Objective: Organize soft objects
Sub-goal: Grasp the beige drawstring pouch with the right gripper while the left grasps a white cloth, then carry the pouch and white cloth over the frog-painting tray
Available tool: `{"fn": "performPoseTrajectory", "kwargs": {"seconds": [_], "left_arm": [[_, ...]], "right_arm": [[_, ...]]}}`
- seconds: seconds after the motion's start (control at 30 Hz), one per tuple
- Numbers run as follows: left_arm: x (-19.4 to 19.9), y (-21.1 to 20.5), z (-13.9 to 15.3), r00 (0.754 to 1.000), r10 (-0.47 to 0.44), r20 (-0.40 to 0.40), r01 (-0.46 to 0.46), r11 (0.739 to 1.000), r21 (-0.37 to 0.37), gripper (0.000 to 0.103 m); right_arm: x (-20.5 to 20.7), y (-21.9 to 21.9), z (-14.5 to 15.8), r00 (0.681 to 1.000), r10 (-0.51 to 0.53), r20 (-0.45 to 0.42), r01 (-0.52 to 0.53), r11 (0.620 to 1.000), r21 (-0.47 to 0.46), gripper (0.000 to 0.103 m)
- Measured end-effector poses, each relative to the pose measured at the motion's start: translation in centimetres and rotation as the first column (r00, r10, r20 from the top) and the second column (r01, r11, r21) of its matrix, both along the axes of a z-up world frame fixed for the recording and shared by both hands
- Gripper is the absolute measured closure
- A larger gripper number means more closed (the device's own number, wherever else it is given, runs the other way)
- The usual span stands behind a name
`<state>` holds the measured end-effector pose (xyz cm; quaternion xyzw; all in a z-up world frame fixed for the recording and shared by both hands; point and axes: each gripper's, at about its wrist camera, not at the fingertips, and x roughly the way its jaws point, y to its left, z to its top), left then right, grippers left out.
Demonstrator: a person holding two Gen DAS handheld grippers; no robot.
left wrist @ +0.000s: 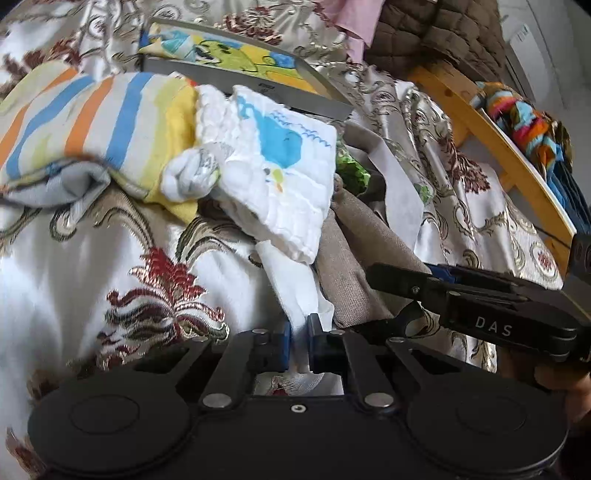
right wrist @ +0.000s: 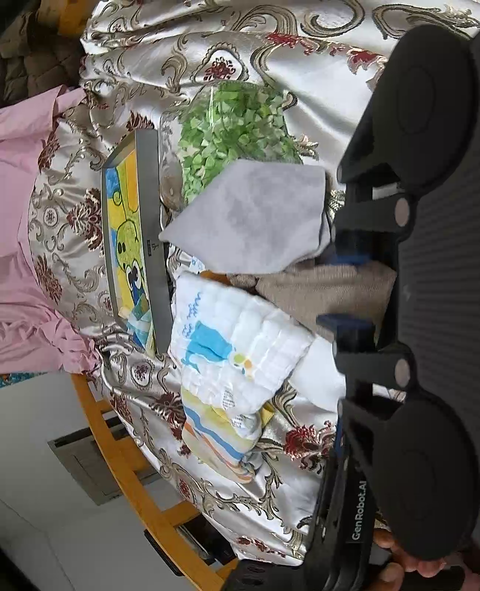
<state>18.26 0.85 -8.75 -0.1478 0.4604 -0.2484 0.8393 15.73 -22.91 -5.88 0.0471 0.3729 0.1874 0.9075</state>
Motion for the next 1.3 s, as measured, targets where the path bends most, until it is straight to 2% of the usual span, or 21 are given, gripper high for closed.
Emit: {"fn": "performPoseTrajectory", "kwargs": {"seconds": [0.1,0.2,0.37,0.67,0.87,0.97,1.1,1.3], "left_arm": [[-0.2,0.5,0.2,0.999,0.042,-0.014,-0.042,0.999,-0.028,0.099],[-0.7,0.9,0.7,0.996,0.084,-0.019,-0.085,0.996,-0.038,0.099],[-2.0,1.5,1.3,0.984,0.166,-0.068,-0.169,0.985,-0.041,0.100],[-5.3,2.1,3.2,0.969,0.246,-0.029,-0.247,0.969,-0.025,0.100],[-7.4,3.7,3.5,0.940,0.334,-0.066,-0.340,0.933,-0.121,0.100],[-8.3,4.0,4.2,0.930,0.365,-0.032,-0.367,0.923,-0.117,0.100],[-9.5,4.0,5.4,0.924,0.377,0.063,-0.372,0.924,-0.086,0.100],[-11.0,4.0,6.8,0.908,0.382,0.172,-0.361,0.922,-0.143,0.100]], "right_arm": [[-0.2,-0.2,0.2,1.000,-0.004,0.015,0.004,1.000,0.003,0.091],[-0.9,0.2,0.7,0.998,0.031,0.056,-0.030,0.999,-0.011,0.094],[-2.3,1.9,1.3,0.985,0.110,0.136,-0.098,0.991,-0.093,0.095],[-5.3,3.8,2.8,0.935,0.205,0.290,-0.158,0.971,-0.178,0.095],[-7.0,3.6,4.1,0.892,0.219,0.396,-0.168,0.973,-0.160,0.095],[-7.6,3.4,4.6,0.878,0.215,0.427,-0.159,0.974,-0.163,0.095],[-8.4,3.5,5.0,0.855,0.224,0.468,-0.156,0.971,-0.180,0.095],[-10.2,3.6,5.5,0.805,0.232,0.546,-0.137,0.968,-0.209,0.096]]}}
